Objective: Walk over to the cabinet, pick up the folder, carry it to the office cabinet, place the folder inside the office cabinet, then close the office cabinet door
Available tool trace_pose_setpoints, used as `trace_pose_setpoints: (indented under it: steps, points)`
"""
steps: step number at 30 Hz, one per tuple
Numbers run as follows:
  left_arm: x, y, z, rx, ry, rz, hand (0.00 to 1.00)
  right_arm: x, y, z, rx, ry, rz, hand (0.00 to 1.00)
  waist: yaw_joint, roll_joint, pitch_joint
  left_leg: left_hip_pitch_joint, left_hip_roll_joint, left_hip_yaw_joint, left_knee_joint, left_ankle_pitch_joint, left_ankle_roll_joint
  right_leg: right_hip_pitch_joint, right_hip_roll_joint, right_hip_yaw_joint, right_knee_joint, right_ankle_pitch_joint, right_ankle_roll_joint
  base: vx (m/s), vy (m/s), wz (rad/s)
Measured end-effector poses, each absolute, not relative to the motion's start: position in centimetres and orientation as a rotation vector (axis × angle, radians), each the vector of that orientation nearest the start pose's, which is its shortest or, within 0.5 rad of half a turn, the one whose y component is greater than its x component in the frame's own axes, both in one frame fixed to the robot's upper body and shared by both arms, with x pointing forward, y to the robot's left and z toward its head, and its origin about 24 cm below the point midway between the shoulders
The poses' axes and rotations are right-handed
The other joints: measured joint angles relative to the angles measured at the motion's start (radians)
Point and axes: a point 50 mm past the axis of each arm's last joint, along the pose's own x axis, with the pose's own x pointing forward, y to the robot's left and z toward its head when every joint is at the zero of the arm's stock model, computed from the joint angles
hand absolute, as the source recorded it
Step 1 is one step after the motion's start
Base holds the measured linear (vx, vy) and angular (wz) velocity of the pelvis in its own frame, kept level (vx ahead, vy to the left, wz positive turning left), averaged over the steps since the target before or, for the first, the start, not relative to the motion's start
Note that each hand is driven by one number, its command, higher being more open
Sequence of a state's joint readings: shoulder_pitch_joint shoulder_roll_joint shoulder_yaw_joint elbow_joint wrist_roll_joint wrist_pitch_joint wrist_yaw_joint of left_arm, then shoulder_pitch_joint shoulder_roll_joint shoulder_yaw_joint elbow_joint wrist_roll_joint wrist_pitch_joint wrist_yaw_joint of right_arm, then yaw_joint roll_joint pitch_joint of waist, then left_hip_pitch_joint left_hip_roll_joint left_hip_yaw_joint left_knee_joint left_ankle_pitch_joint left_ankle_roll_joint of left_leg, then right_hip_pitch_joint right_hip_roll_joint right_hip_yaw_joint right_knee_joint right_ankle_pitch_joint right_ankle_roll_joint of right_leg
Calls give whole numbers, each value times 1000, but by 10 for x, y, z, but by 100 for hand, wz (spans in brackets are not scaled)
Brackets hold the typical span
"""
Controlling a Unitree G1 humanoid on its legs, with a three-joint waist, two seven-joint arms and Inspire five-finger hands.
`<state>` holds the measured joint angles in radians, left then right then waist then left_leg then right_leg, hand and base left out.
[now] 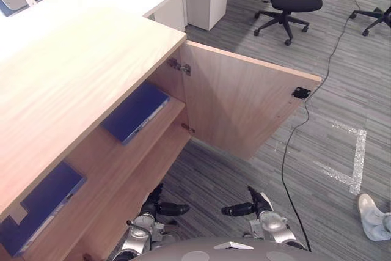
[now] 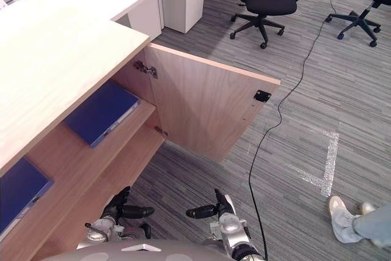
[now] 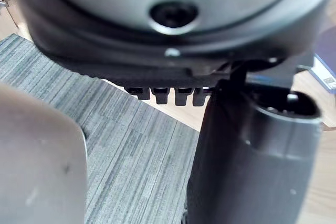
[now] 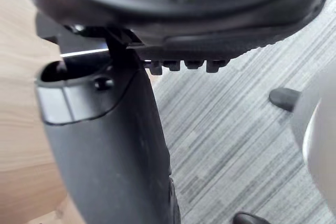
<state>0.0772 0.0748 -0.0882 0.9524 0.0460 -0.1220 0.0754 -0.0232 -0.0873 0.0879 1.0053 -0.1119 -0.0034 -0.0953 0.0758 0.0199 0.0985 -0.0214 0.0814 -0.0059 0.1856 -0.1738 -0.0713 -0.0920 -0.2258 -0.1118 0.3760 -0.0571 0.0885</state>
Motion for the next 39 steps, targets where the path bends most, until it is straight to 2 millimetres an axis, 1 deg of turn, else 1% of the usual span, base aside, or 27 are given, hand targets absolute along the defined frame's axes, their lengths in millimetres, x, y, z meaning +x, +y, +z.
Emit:
trace_pose_setpoints:
  steps: [1,2,3,5,6,8,9,10,12,14,15,16,17,19,20,21,22,25,26,29,30,32,34,36,37,38,39]
  points:
    - [127,172,-146,190,898,-8,100,143,-173,-148,-272,976,10,100,-6,-21,9,40,-21,-4,3,-7,11,-53,-31,20,181,7,9,-78,130,11]
    - [127,177,-146,204,897,-11,100,138,-171,-150,-263,990,13,100,-13,-46,14,75,-44,-14,8,-18,17,-73,-60,38,288,25,21,-82,153,37]
    - [125,181,-146,215,905,-10,100,140,-169,-149,-259,982,16,100,-28,-60,16,101,-64,-36,23,-39,29,-86,-84,55,377,71,23,-78,120,43]
    - [124,179,-147,208,915,-9,100,139,-168,-149,-255,985,14,100,-31,-62,13,118,-65,-69,46,-67,50,-113,-100,56,463,118,19,-101,95,52]
    - [124,180,-147,201,917,4,100,141,-168,-149,-255,977,17,100,-29,-59,13,108,-65,-92,69,-80,60,-141,-93,49,478,9,8,-125,41,54]
    - [124,181,-147,197,923,12,100,146,-168,-147,-255,962,17,100,-32,-49,17,99,-60,-127,77,-83,61,-171,-53,46,436,-97,-5,-175,-39,60]
    - [123,181,-148,183,931,29,100,148,-168,-146,-255,958,16,100,-33,-35,18,100,-47,-160,71,-84,61,-178,-15,53,345,-119,-6,-266,-72,95]
    - [123,181,-148,176,933,35,100,149,-170,-146,-248,958,5,100,-32,-23,18,100,-37,-199,68,-90,55,-181,5,78,231,-118,0,-286,-63,106]
    - [124,181,-148,175,929,44,100,149,-174,-146,-236,962,-20,100,-25,-18,20,104,-24,-280,77,-122,23,-186,-2,153,13,-81,22,-276,-97,114]
    - [124,184,-147,169,926,66,100,148,-174,-146,-233,965,-23,100,-25,-24,17,113,-15,-320,87,-150,-1,-184,-8,168,-57,-58,29,-100,-224,91]
    - [120,186,-149,156,943,96,100,142,-174,-148,-224,982,-29,100,-27,-39,1,122,-3,-374,98,-192,-35,-168,-15,164,-59,47,113,72,-325,92]
    - [116,181,-152,138,964,99,100,142,-178,-148,-226,981,-42,100,-26,-8,-5,126,21,-399,102,-200,-38,-170,2,133,-17,10,100,213,-390,96]
    - [115,169,-154,95,976,93,100,142,-189,-147,-225,990,-86,100,-21,8,-18,123,28,-448,105,-181,-21,-192,10,118,63,-52,82,245,-301,56]
    - [114,163,-155,86,981,65,100,138,-196,-148,-227,1007,-107,100,-16,22,-27,139,32,-498,93,-138,-48,-213,4,94,185,-139,75,254,-330,47]
    - [112,162,-156,83,991,63,100,134,-198,-149,-228,1017,-109,100,-24,27,-32,138,39,-516,91,-124,-51,-211,3,78,209,-160,70,197,-251,44]
    - [111,161,-156,83,994,59,100,134,-199,-148,-230,1015,-110,100,-28,31,-35,133,48,-527,90,-111,-64,-207,5,64,218,-168,64,179,-225,56]
    - [110,160,-157,89,1003,51,100,131,-202,-149,-223,1029,-122,100,-29,40,-41,126,79,-556,89,-84,-87,-185,30,37,212,-172,55,130,-191,49]
    - [108,161,-158,134,1008,15,100,123,-202,-154,-191,1069,-134,100,-36,42,-68,79,122,-597,98,-43,-109,-149,63,-22,156,-169,43,95,-181,80]
    - [110,163,-157,177,998,-21,100,115,-199,-158,-171,1121,-133,100,-46,38,-73,18,146,-609,125,17,-126,-59,91,-107,29,-131,16,47,-124,126]
    - [109,161,-157,182,999,-32,100,113,-200,-159,-175,1127,-145,100,-49,38,-76,13,146,-608,128,21,-123,-12,92,-130,-25,-102,19,-24,-2,63]
    - [108,162,-157,184,1002,-32,100,113,-201,-159,-176,1124,-154,100,-44,45,-81,8,145,-605,129,22,-122,15,97,-140,-67,-85,21,-54,65,30]
    - [108,162,-157,205,1000,-55,100,111,-202,-159,-181,1128,-168,100,-54,47,-83,-29,140,-599,165,27,-120,64,121,-148,-156,-77,23,-73,96,76]
    - [110,163,-156,227,987,-76,100,105,-204,-160,-173,1144,-185,100,-51,32,-94,-81,129,-548,177,66,-110,95,136,-145,-234,-71,24,-35,102,104]
    - [113,165,-154,250,974,-97,100,103,-207,-161,-168,1151,-203,100,-54,16,-99,-128,128,-429,139,114,-94,103,133,-144,-267,-45,14,-3,129,110]
    - [113,163,-154,257,974,-115,100,102,-210,-160,-170,1151,-217,100,-55,32,-97,-141,148,-328,103,123,-84,99,129,-167,-267,-32,0,-12,182,97]
    - [112,161,-155,262,974,-126,100,103,-211,-160,-171,1148,-223,100,-54,39,-103,-143,163,-269,77,126,-80,92,127,-177,-266,-29,-2,-59,188,64]
    - [117,158,-154,260,964,-147,100,104,-214,-159,-168,1142,-242,100,-52,46,-95,-175,177,-136,151,71,-55,75,115,-202,-260,-14,-11,44,246,22]
